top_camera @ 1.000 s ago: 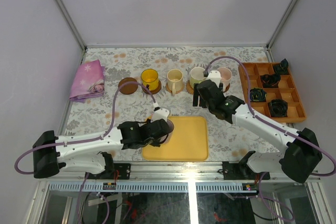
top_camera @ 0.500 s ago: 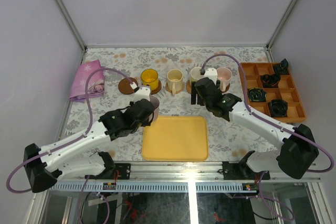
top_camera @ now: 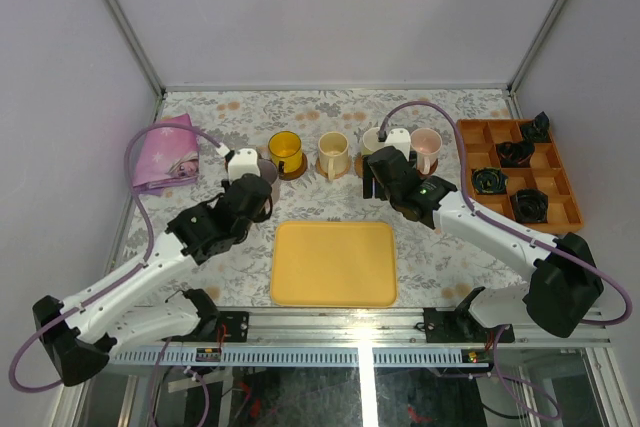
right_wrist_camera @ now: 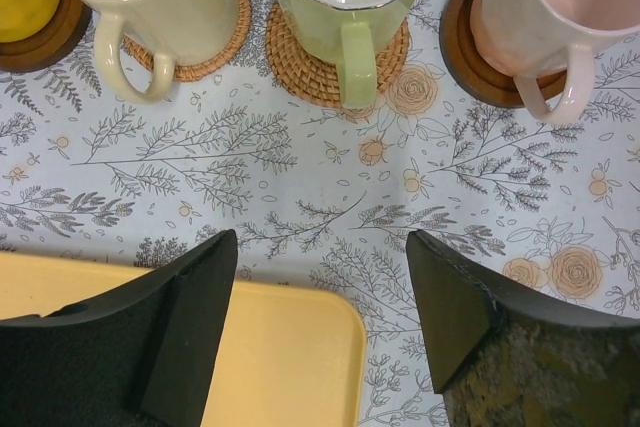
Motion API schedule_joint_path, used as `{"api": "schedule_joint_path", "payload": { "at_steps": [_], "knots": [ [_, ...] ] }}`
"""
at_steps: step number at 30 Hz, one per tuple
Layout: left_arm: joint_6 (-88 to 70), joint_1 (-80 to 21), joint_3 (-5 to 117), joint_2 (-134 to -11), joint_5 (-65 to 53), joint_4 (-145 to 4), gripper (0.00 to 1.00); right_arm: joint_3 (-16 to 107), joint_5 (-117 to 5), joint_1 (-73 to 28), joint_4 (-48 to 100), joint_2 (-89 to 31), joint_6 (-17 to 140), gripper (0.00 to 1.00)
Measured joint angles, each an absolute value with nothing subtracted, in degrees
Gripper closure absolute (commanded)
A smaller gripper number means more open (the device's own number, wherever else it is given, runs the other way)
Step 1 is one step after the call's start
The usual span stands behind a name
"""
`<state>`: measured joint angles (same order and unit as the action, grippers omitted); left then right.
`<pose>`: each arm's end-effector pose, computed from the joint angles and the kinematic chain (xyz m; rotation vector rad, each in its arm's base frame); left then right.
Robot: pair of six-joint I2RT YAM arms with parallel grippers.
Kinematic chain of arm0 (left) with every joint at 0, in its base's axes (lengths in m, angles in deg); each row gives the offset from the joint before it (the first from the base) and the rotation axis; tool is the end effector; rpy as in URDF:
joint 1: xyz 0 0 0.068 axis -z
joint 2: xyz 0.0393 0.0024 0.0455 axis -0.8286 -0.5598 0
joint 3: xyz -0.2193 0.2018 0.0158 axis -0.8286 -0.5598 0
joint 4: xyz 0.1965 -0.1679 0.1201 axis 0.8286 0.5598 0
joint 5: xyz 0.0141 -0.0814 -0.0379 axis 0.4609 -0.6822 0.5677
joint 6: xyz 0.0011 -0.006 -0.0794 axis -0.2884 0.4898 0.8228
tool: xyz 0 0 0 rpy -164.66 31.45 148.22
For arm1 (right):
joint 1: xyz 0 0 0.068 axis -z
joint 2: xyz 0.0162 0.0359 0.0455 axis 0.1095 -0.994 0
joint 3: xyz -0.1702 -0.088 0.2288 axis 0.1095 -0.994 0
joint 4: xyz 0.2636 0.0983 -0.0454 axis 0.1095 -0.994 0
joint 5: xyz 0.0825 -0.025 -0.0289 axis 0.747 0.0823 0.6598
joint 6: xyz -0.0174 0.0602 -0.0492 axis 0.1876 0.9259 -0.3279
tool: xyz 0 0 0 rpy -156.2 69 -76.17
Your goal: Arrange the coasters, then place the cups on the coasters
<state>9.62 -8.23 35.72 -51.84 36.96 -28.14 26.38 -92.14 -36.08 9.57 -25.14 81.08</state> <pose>0.1775 -0.1367 0.3081 0.0417 2.1691 -0.0551 0.2694 0.2022 0.2744 -0.0355 2.1477 0.1513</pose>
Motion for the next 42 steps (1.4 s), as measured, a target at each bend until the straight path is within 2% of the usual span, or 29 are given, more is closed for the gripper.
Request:
{"api": "schedule_joint_path", "payload": {
  "at_steps": [9, 19, 24, 31, 42],
  "knots": [
    [2.4, -24.7, 35.8, -56.8, 32.6, -37.6, 1.0, 26.7, -93.7, -36.1, 11.1, -25.1, 79.0, 0.25],
    [-6.1, -42.2, 35.2, -68.7, 18.2, -55.9, 1.0, 27.1, -98.0, -36.0, 14.7, -23.8, 74.0, 0.25],
    [-9.1, -45.6, 35.2, -74.8, 12.3, -64.1, 1.0, 27.1, -99.3, -36.0, 15.5, -23.6, 72.3, 0.25],
    [-11.6, -48.4, 35.2, -82.6, 7.2, -66.1, 1.0, 27.1, -99.6, -35.8, 15.8, -23.5, 71.8, 0.25],
    [-12.9, -49.7, 35.2, -84.5, 5.9, -68.6, 1.0, 27.1, -99.4, -35.6, 15.9, -23.6, 71.9, 0.25]
  ]
}}
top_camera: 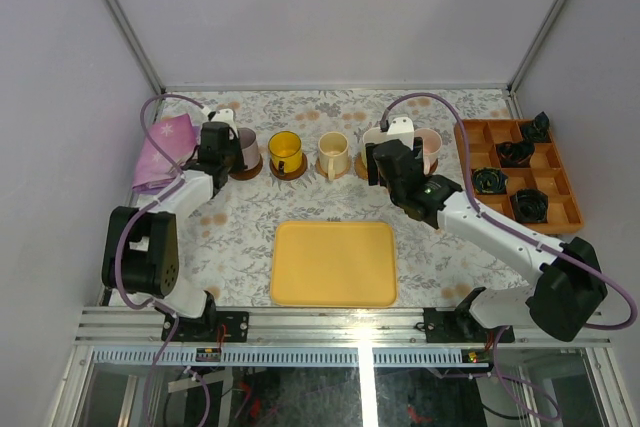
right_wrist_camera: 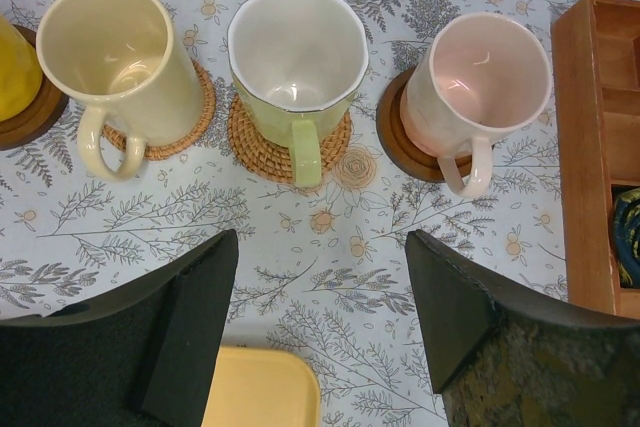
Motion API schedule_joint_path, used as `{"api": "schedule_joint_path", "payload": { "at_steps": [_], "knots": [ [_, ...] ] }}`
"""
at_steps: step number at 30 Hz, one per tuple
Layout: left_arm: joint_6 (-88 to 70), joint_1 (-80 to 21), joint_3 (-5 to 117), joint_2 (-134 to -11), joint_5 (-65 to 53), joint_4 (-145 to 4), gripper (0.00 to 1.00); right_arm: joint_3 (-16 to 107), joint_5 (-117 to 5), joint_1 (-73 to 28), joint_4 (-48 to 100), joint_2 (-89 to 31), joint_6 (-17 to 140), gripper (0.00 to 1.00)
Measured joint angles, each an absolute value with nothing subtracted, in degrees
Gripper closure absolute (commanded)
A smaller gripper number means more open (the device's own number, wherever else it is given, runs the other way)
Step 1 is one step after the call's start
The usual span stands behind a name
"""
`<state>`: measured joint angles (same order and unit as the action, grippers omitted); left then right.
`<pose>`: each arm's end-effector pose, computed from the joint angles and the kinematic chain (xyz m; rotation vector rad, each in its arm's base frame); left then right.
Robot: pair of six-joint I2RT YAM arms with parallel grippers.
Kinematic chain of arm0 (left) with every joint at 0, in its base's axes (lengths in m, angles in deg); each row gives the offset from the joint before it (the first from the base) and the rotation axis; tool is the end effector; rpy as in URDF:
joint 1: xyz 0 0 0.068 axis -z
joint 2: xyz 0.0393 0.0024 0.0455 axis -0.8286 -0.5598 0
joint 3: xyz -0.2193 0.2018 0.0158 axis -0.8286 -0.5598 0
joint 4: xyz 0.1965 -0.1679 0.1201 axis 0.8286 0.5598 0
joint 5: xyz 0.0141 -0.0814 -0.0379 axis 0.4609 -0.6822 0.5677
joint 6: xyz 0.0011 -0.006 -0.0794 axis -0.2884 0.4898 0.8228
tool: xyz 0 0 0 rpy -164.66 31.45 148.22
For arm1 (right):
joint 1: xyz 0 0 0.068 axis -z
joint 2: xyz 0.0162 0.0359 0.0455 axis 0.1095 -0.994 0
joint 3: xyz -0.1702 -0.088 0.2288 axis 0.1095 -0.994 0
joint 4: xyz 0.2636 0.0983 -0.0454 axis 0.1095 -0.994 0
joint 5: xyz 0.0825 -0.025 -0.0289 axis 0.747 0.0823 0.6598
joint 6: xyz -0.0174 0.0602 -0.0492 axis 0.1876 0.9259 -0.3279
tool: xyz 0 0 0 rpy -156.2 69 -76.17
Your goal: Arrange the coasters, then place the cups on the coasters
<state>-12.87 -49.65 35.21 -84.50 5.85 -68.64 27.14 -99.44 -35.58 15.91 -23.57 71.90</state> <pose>0.3748 -0.0367 0.2094 -0.0621 2.1983 -0.0625 0.2768 0.1949 0.3029 -0.0576 1.9800 0.0256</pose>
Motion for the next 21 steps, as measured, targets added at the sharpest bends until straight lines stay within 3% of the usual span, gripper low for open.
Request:
{"api": "schedule_joint_path", "payload": {
  "at_steps": [16, 21],
  "knots": [
    [-12.9, -50.3, 35.5, -86.4, 7.2, -68.8, 0.98, 28.3, -98.9, -35.5, 15.8, -25.9, 72.8, 0.25],
    [-12.9, -50.3, 35.5, -86.4, 7.1, -68.6, 0.77, 28.3, -98.5, -35.5, 15.7, -26.0, 73.1, 0.25]
  ]
}}
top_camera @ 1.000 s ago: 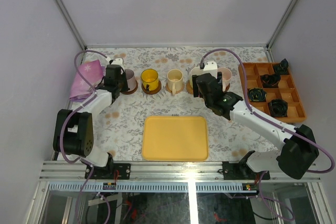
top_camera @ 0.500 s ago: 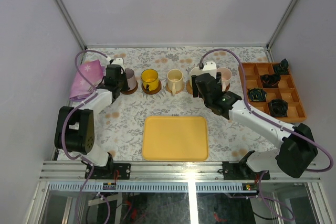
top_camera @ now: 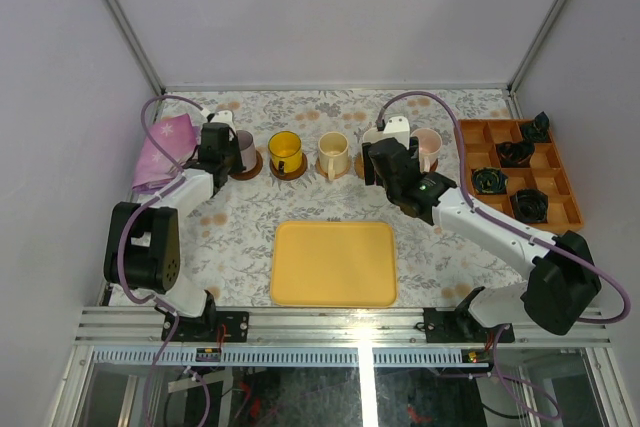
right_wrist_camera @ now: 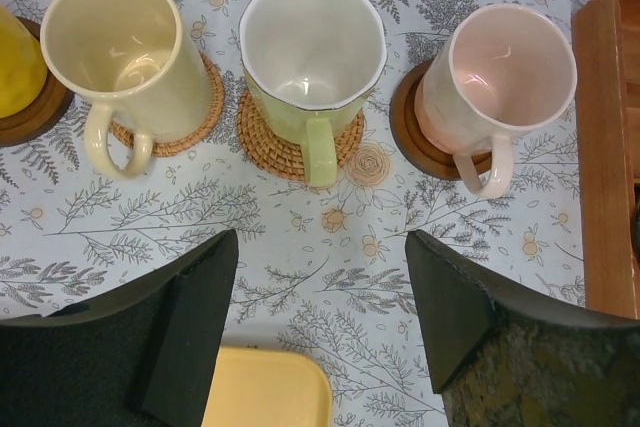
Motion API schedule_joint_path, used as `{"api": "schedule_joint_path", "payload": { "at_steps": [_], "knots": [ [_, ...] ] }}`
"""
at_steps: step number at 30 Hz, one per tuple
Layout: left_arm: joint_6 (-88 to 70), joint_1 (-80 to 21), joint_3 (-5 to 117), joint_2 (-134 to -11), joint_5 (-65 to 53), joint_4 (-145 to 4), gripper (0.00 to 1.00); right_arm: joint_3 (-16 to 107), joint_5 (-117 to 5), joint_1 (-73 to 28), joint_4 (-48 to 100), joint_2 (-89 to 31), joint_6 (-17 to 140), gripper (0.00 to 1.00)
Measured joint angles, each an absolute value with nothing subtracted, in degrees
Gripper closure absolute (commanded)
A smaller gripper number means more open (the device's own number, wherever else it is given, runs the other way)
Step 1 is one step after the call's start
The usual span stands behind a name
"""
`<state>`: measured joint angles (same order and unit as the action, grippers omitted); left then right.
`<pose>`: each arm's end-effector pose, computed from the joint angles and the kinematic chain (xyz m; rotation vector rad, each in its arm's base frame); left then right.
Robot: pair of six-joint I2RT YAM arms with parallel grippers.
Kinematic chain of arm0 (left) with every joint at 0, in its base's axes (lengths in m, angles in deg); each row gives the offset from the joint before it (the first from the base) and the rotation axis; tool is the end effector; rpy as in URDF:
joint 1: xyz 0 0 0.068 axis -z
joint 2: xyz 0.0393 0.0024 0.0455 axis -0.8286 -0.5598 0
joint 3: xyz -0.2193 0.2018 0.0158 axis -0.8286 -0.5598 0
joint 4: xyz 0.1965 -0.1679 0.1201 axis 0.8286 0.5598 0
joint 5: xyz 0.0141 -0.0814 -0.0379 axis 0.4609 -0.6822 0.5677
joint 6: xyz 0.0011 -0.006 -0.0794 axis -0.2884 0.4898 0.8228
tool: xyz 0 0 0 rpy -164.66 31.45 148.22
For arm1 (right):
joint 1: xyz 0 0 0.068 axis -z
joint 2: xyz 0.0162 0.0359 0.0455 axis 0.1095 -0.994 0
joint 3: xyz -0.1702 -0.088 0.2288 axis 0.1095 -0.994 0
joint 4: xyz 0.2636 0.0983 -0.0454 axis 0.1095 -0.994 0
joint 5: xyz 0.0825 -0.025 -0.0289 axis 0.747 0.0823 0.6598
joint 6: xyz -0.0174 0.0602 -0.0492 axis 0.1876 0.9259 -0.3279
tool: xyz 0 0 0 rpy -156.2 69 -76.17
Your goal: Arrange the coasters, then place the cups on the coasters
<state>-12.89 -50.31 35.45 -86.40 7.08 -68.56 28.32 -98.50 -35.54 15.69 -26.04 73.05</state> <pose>0.3790 -0.0313 0.1989 -0.0856 2.2260 -0.0279 0.2840 0.2022 0.2963 -0.0584 2.0058 0.0367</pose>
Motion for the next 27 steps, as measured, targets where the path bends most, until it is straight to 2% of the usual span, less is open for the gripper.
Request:
{"api": "schedule_joint_path", "payload": {
  "at_steps": [2, 6, 8, 18, 27],
  "knots": [
    [-12.8, -50.3, 35.5, -86.4, 6.9, -68.3, 0.67, 28.3, -98.4, -35.5, 15.7, -26.0, 73.1, 0.25],
    [-12.5, -50.4, 35.5, -86.3, 5.9, -67.6, 0.38, 28.5, -97.7, -35.5, 15.6, -26.3, 73.4, 0.25],
    [-12.4, -50.4, 35.5, -86.1, 5.8, -67.4, 0.31, 28.8, -97.5, -35.5, 15.6, -26.8, 73.6, 0.25],
    [-11.9, -50.4, 35.5, -82.7, 5.8, -64.3, 0.26, 29.0, -97.4, -35.5, 15.5, -26.9, 74.9, 0.25],
    [-10.8, -50.4, 35.5, -77.4, 5.9, -60.7, 0.07, 29.0, -97.4, -35.5, 15.4, -26.9, 76.3, 0.25]
  ]
}}
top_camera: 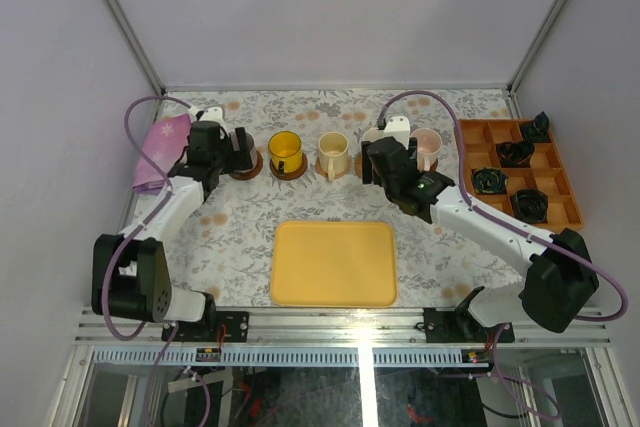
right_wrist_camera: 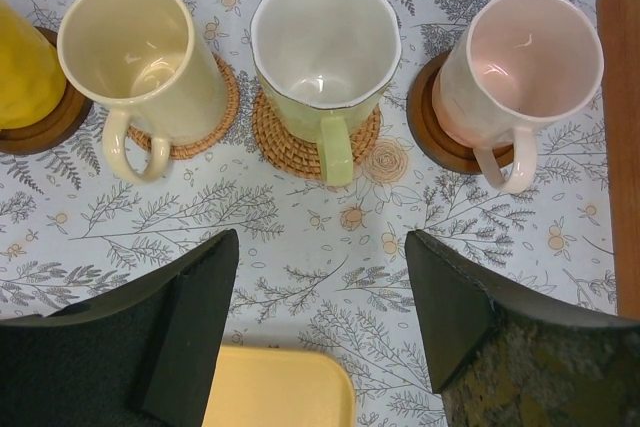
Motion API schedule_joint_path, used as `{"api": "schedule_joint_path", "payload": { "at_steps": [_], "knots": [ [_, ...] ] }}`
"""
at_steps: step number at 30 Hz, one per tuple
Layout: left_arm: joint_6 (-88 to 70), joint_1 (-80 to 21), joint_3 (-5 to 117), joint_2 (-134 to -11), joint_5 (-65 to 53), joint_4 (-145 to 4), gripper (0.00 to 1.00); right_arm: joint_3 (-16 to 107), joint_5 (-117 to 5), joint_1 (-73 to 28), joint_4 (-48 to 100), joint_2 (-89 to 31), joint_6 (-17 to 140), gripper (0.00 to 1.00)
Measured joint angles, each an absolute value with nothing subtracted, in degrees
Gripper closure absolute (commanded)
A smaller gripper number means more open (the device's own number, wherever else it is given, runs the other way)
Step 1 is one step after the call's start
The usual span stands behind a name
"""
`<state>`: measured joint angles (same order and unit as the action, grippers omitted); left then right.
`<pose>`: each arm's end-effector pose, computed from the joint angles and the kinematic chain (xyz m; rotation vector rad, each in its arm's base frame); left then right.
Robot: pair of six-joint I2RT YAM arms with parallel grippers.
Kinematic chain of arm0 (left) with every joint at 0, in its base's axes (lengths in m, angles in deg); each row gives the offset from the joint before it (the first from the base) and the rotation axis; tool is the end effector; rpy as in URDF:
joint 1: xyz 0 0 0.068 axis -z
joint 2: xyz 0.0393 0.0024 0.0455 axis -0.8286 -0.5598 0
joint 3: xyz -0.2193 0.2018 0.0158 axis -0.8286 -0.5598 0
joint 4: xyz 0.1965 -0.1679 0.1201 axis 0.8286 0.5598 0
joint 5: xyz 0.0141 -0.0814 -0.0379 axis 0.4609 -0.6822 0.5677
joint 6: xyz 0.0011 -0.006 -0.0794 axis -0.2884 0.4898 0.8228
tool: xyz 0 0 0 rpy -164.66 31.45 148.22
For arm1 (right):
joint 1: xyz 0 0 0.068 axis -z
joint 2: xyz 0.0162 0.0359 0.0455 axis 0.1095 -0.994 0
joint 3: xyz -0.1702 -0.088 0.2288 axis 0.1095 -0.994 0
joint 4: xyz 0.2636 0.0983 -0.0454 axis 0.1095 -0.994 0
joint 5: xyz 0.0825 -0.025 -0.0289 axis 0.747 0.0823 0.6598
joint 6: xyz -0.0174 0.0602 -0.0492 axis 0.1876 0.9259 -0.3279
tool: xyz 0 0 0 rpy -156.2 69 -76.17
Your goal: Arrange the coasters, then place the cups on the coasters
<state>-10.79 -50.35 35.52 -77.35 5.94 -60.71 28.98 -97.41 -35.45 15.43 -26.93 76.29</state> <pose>0.3509 -0.0297 0.2385 -0.1163 2.2045 -0.0730 0.2868 0.2055 0.2947 -0.0150 2.0202 0.0841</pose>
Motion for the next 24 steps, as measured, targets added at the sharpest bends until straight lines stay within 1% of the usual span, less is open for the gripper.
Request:
{"api": "schedule_joint_path", "payload": {
  "at_steps": [2, 8, 15, 22, 24],
  "knots": [
    [-10.4, -50.4, 35.5, -75.4, 6.0, -59.9, 0.0, 29.0, -97.5, -35.4, 15.4, -26.9, 76.6, 0.25],
    [-9.3, -50.4, 36.3, -70.1, 7.0, -56.9, 0.0, 29.0, -97.6, -32.5, 14.7, -25.8, 77.1, 0.25],
    [-5.7, -50.4, 38.0, -65.1, 8.5, -51.1, 0.0, 28.5, -98.8, -24.4, 12.6, -21.0, 77.3, 0.23],
    [-2.3, -50.4, 38.0, -59.1, 12.1, -45.5, 0.0, 23.1, -100.7, -17.4, 10.6, -14.0, 78.1, 0.21],
    [-1.9, -50.4, 38.0, -57.7, 13.7, -44.1, 0.0, 22.0, -100.7, -13.8, 10.2, -12.4, 78.5, 0.2]
  ]
}}
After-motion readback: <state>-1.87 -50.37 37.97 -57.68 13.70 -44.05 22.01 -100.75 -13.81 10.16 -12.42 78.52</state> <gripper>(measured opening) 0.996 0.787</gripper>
